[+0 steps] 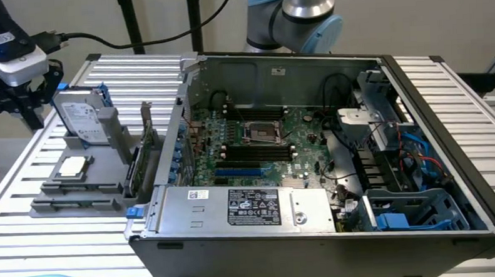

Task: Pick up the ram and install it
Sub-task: 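Pick up the ram and move it above insertion slot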

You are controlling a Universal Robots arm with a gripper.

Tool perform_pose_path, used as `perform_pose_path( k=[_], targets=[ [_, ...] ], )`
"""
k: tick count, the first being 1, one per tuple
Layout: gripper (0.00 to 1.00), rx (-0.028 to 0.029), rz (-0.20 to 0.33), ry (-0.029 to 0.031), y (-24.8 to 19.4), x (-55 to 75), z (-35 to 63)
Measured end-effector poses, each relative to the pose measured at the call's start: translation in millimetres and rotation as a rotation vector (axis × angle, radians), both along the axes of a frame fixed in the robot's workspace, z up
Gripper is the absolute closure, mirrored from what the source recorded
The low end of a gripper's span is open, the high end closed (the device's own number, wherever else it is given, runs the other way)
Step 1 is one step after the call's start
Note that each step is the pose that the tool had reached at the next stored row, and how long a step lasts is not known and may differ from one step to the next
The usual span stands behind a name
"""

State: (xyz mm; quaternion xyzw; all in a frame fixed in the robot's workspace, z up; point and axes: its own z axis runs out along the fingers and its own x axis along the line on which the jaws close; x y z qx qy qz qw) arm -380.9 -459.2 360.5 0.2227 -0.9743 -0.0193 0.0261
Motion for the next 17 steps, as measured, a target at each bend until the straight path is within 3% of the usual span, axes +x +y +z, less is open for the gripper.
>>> perform_pose_path(
  k=[17],
  targets=[
    [0.89, 0.0000, 0.309, 0.0000, 0.0, 0.0, -3.2]
  ],
)
